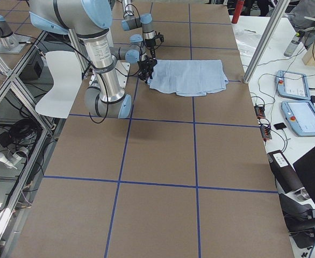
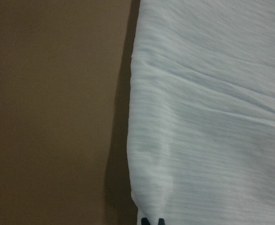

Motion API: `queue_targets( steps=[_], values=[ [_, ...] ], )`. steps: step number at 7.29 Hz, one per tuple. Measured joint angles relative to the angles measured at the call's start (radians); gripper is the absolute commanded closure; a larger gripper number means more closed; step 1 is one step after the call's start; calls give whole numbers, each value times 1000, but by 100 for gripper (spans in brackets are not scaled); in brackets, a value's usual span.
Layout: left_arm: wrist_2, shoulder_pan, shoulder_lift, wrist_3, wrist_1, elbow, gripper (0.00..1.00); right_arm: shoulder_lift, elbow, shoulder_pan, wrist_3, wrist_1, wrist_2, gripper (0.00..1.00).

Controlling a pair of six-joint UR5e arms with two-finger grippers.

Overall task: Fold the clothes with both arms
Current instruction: 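Move the right gripper to the shirt's near edge beside the left gripper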

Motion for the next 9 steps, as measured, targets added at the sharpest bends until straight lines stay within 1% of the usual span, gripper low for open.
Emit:
queue_targets(
  steps=[4,5,6,7,9],
  values=[
    [1,0,0,0,0,0,100,1,-2,5,17,8,-5,32],
    [1,0,0,0,0,0,100,1,-4,6,26,10,-6,34],
    [1,0,0,0,0,0,100,4,-8,7,36,11,-10,46],
    [1,0,0,0,0,0,100,10,-16,9,45,11,-15,50],
    [1,0,0,1,0,0,100,19,-30,18,57,11,-24,49]
  ],
)
